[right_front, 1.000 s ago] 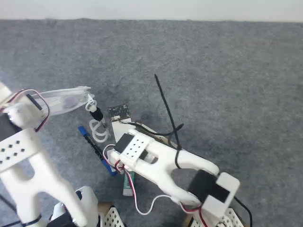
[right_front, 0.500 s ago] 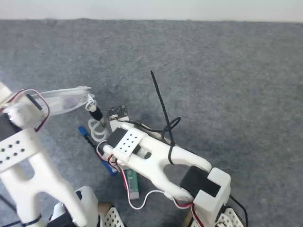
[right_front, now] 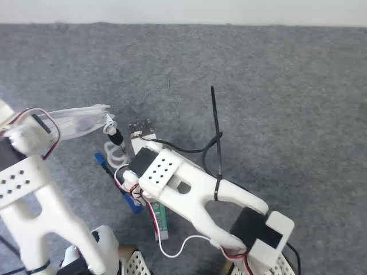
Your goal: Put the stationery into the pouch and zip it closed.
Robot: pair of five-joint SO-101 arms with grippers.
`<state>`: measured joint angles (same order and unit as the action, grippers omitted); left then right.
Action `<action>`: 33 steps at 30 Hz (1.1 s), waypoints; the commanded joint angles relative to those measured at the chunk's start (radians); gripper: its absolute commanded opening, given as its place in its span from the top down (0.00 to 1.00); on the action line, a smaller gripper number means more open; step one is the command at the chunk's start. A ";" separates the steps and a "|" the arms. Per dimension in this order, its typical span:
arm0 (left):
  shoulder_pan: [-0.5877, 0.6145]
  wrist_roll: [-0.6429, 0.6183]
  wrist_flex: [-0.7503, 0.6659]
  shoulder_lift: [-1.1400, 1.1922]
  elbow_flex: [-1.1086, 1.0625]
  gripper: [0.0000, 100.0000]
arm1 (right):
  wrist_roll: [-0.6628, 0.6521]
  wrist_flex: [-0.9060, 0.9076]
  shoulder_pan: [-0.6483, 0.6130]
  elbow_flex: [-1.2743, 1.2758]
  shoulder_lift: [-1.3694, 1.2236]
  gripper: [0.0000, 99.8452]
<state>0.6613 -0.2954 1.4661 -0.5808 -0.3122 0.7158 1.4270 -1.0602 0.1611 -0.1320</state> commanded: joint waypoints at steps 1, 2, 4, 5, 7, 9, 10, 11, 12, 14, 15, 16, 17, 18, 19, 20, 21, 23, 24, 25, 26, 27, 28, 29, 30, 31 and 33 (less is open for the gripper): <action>0.006 0.012 -0.029 -0.055 0.002 0.99 | 0.005 0.042 -0.002 -0.054 0.113 0.99; 0.006 0.012 -0.029 -0.055 0.002 0.99 | 0.005 0.050 -0.002 -0.054 0.125 0.99; 0.006 0.012 -0.029 -0.055 0.002 0.99 | 0.005 0.067 -0.002 -0.054 0.154 0.99; 0.006 0.012 -0.029 -0.055 0.002 0.99 | 0.005 0.076 -0.002 -0.054 0.170 0.99; 0.006 0.012 -0.029 -0.055 0.002 0.99 | 0.005 0.096 -0.002 -0.054 0.206 0.99; 0.006 0.012 -0.029 -0.055 0.002 0.99 | 0.005 0.117 -0.002 -0.054 0.245 0.99; 0.006 0.012 -0.029 -0.055 0.002 0.99 | 0.005 0.128 -0.002 -0.054 0.266 0.99; 0.006 0.012 -0.029 -0.055 0.002 0.99 | 0.005 0.137 -0.002 -0.054 0.285 0.99; 0.006 0.012 -0.029 -0.055 0.002 0.99 | 0.005 0.145 -0.002 -0.054 0.303 0.99; 0.006 0.012 -0.028 -0.055 0.002 0.99 | 0.005 0.162 -0.002 -0.054 0.332 0.99; 0.006 0.012 -0.028 -0.055 0.002 0.99 | 0.005 0.171 -0.002 -0.054 0.346 0.99; 0.006 0.012 -0.028 -0.055 0.002 0.99 | 0.005 0.180 -0.002 -0.052 0.357 0.99; 0.006 0.012 -0.028 -0.055 0.002 0.99 | 0.005 0.189 -0.002 -0.052 0.371 0.99; 0.006 0.012 -0.028 -0.055 0.002 0.99 | 0.005 0.200 -0.002 -0.052 0.380 0.99; 0.006 0.012 -0.028 -0.055 0.002 0.99 | 0.005 0.208 -0.002 -0.052 0.392 0.99; 0.006 0.012 -0.028 -0.055 0.002 0.99 | 0.005 0.213 -0.002 -0.052 0.403 0.99; 0.006 0.012 -0.028 -0.055 0.002 0.99 | 0.005 0.214 -0.002 -0.051 0.414 0.99; 0.006 0.012 -0.028 -0.055 0.002 0.99 | 0.005 0.208 -0.002 -0.028 0.437 0.99; 0.006 0.012 -0.028 -0.055 0.002 0.99 | 0.005 0.203 -0.002 -0.009 0.453 0.99; 0.006 0.012 -0.028 -0.055 0.002 0.99 | 0.005 0.193 -0.004 0.011 0.473 0.99; 0.006 0.012 -0.028 -0.055 0.002 0.99 | 0.005 0.173 -0.004 0.031 0.495 0.99; 0.006 0.012 -0.028 -0.055 0.002 0.99 | 0.005 0.154 -0.004 0.052 0.519 0.99; 0.006 0.012 -0.028 -0.055 0.002 0.99 | 0.005 0.134 -0.004 0.075 0.545 0.99; 0.006 0.012 -0.028 -0.055 0.002 0.99 | 0.005 0.119 -0.004 0.100 0.573 0.99; 0.006 0.012 -0.028 -0.055 0.002 0.99 | 0.005 0.102 -0.004 0.123 0.604 0.99; 0.006 0.012 -0.028 -0.055 0.002 0.99 | 0.005 0.084 -0.004 0.146 0.633 0.99; 0.006 0.012 -0.028 -0.055 0.002 0.99 | 0.005 0.044 -0.004 0.193 0.693 0.99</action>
<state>0.6613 -0.2954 1.4661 -0.5808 -0.3122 0.7158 1.5436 -1.0602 0.3084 0.4173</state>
